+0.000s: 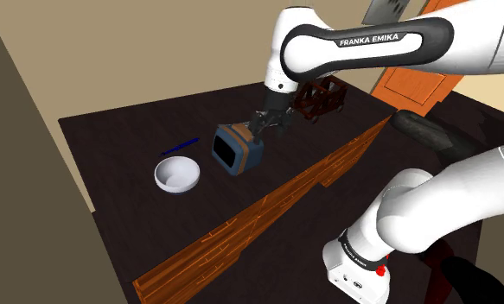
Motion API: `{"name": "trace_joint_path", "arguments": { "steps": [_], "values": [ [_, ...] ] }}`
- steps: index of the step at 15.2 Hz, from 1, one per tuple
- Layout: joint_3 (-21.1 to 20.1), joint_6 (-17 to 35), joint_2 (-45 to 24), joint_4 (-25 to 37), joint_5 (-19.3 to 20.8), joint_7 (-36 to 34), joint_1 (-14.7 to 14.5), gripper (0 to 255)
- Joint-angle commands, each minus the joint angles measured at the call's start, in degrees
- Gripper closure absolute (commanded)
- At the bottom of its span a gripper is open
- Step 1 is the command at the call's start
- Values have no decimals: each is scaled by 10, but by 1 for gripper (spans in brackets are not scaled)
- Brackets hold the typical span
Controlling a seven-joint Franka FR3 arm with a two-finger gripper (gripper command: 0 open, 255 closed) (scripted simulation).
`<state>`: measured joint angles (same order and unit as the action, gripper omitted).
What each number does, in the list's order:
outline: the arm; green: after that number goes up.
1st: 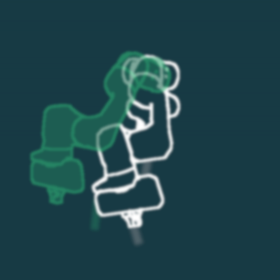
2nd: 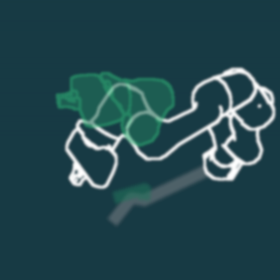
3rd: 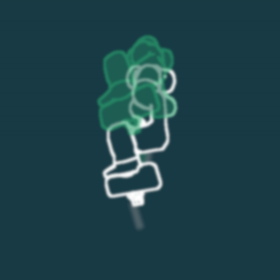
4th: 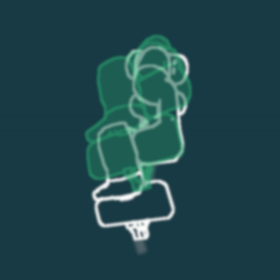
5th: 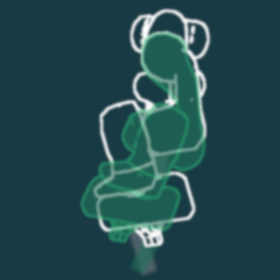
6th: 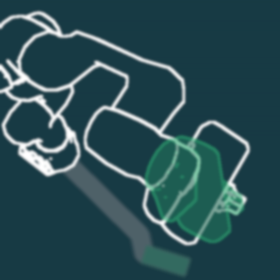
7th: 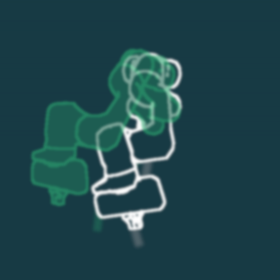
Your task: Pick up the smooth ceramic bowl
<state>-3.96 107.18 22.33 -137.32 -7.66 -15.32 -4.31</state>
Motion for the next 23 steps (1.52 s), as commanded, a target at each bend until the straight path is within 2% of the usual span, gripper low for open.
{"name": "trace_joint_path", "arguments": {
  "steps": [1,10,18,23],
  "values": [
    [-8,26,-36,13,-2,-8,-4,0],
    [-49,122,-223,117,7,-63,-28,0],
    [-64,161,-395,259,43,-115,-59,0],
    [-62,187,-416,253,46,-116,-61,0]
  ]
}}
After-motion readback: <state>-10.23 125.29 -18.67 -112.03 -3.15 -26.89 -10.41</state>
